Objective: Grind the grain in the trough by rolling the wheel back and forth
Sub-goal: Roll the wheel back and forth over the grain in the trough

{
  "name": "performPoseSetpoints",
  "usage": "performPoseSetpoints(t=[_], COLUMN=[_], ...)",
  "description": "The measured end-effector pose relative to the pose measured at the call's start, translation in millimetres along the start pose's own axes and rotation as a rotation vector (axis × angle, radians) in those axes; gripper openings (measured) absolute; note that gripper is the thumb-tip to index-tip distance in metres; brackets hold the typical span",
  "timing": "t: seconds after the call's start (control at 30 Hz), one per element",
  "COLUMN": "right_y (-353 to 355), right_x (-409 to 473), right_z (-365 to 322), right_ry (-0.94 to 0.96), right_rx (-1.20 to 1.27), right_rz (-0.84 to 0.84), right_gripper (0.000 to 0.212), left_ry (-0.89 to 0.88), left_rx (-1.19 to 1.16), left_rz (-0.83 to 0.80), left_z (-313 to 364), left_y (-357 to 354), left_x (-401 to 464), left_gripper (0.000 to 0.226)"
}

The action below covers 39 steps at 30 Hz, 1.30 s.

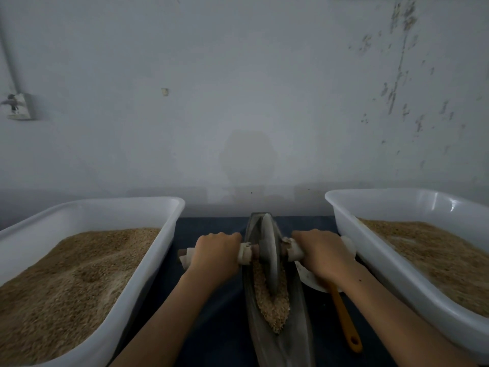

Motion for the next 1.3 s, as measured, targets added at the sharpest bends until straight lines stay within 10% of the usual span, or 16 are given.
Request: performPoseSetpoints(t=[0.4, 0.8, 1.3], right_y=[22.2, 7.9, 16.6], right_x=[-11.6, -4.6, -7.5], right_z=[-5.9, -2.9, -4.3], right_ry=[-0.041, -0.037, -0.041], right_rx=[-0.016, -0.009, -0.028], right_rz=[-0.427, -0.117, -0.344], right_gripper=[0.034, 0.021, 0.038], left_ry=[-0.107, 0.008, -0.104], left_rx=[-0.043, -0.020, -0.071], left_rz=[-0.291, 0.011, -0.303], left_z=[-3.2, 1.3, -5.4], left_y=[3.8, 0.5, -0.1], left_x=[1.0, 1.3, 4.2], left_gripper=[0.018, 0.013, 0.013])
Point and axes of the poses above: each hand's wrist, its own x-axis towards the middle knuckle, its own y-axis out of the back of the hand, z = x × y, the point moved 2 cm from there along x, towards the middle knuckle, and after that the axes turned 7 degrees about -z, right-handed, at the moved point
